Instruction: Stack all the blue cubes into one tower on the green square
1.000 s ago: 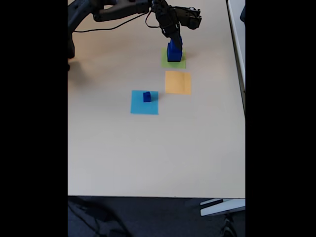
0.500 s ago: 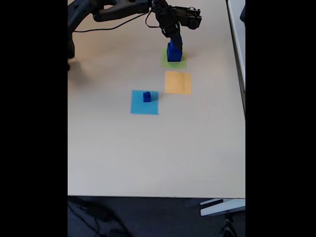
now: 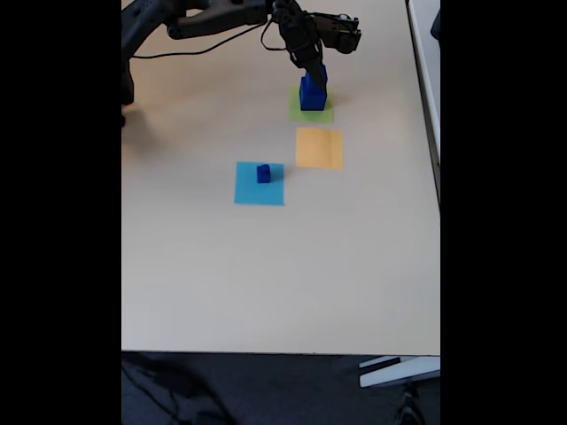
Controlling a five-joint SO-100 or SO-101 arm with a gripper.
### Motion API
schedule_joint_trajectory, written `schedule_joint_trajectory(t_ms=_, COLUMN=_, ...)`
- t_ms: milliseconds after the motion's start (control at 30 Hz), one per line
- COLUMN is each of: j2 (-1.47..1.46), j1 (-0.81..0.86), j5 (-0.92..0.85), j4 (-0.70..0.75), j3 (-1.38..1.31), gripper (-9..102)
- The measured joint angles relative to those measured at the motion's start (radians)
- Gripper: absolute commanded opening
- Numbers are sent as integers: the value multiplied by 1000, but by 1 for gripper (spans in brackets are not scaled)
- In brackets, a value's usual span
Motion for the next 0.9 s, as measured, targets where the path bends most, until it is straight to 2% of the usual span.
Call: schedule_joint_trajectory(t_ms=900, j2=0, j1=3, j5=-41, j4=0, j3=3, gripper=27)
